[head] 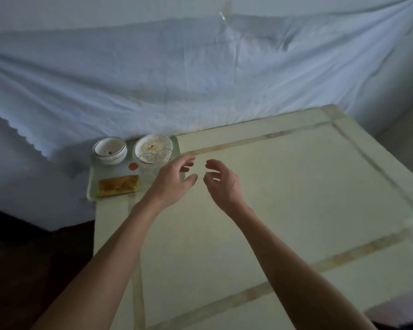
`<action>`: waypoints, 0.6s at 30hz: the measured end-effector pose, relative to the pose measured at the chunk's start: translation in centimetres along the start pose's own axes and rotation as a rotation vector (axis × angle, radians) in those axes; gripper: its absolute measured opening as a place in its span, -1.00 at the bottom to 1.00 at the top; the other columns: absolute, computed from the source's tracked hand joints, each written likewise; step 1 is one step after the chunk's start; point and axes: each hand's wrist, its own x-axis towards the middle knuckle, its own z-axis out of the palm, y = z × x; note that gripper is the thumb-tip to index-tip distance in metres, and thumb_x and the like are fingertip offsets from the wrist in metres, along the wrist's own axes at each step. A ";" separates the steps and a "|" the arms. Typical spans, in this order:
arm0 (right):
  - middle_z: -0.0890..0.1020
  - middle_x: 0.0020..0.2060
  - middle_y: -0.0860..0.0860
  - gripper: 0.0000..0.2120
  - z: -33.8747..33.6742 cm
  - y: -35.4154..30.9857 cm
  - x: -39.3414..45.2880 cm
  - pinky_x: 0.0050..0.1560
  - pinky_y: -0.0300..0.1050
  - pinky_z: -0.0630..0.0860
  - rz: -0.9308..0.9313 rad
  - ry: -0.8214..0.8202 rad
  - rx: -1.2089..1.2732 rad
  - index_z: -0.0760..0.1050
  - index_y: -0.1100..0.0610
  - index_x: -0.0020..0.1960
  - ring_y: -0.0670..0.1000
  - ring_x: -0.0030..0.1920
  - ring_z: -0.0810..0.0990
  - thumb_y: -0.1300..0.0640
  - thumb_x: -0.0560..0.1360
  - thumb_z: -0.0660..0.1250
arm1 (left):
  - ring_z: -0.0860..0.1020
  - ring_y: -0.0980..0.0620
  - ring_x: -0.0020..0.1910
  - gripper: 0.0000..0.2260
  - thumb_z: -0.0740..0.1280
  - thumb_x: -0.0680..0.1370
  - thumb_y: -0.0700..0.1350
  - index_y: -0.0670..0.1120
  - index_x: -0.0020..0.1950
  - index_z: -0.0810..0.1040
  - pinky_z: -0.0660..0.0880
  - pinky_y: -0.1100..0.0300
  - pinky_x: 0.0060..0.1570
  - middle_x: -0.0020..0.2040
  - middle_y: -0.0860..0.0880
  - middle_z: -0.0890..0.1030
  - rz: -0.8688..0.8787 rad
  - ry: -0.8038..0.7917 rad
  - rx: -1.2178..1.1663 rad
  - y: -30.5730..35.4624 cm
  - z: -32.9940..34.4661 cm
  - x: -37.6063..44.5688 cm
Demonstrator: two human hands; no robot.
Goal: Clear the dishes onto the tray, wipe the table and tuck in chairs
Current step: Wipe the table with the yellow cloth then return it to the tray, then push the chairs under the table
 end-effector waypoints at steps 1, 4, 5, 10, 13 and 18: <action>0.63 0.18 -0.03 -0.64 -1.0 0.0 -0.8 -0.06 -0.52 0.48 0.012 0.029 0.018 0.51 0.14 0.31 -0.14 0.00 0.63 0.23 0.52 0.28 | 0.55 0.17 0.13 -0.57 0.42 0.52 -0.10 0.02 0.38 0.47 0.48 0.23 0.13 0.17 0.09 0.60 0.020 -0.009 -0.024 0.7 0.5 -0.1; 0.63 0.18 -0.04 -0.66 -5.1 0.6 -3.8 0.05 -0.34 0.56 0.057 0.170 0.048 0.52 0.11 0.30 -0.14 0.03 0.64 0.22 0.53 0.29 | 0.57 0.16 0.15 -0.58 0.43 0.52 -0.12 0.01 0.36 0.48 0.53 0.15 0.14 0.16 0.07 0.61 0.113 -0.105 -0.083 3.8 3.0 0.1; 0.63 0.18 -0.04 -0.67 -6.0 0.6 -4.8 0.09 -0.24 0.59 0.069 0.221 0.059 0.52 0.11 0.30 -0.12 0.04 0.64 0.23 0.54 0.29 | 0.57 0.15 0.15 -0.58 0.43 0.52 -0.13 0.00 0.36 0.49 0.54 0.12 0.12 0.16 0.06 0.61 0.138 -0.144 -0.087 4.5 3.5 0.1; 0.63 0.21 -0.01 -0.68 -8.5 -0.7 -13.9 0.13 -0.21 0.59 0.122 0.512 0.030 0.52 0.13 0.31 -0.09 0.09 0.64 0.24 0.56 0.30 | 0.56 0.17 0.12 -0.59 0.42 0.52 -0.13 0.00 0.36 0.48 0.52 0.24 0.05 0.16 0.08 0.60 0.345 -0.349 -0.118 8.1 4.8 -3.9; 0.62 0.22 0.00 -0.67 -7.5 -2.0 -19.3 0.05 -0.37 0.55 0.126 0.627 0.019 0.51 0.15 0.32 -0.10 0.11 0.63 0.25 0.56 0.31 | 0.55 0.25 0.11 -0.60 0.41 0.53 -0.13 0.01 0.36 0.48 0.43 0.42 -0.04 0.15 0.10 0.60 0.430 -0.429 -0.158 8.6 3.5 -7.5; 0.61 0.23 -0.05 -0.65 -4.3 -3.7 -32.0 0.05 -0.37 0.57 0.221 0.812 0.014 0.50 0.13 0.34 -0.12 0.13 0.63 0.23 0.56 0.31 | 0.58 0.20 0.11 -0.62 0.42 0.52 -0.14 0.02 0.33 0.50 0.51 0.29 -0.02 0.15 0.08 0.62 0.526 -0.611 -0.218 8.3 1.5 -16.5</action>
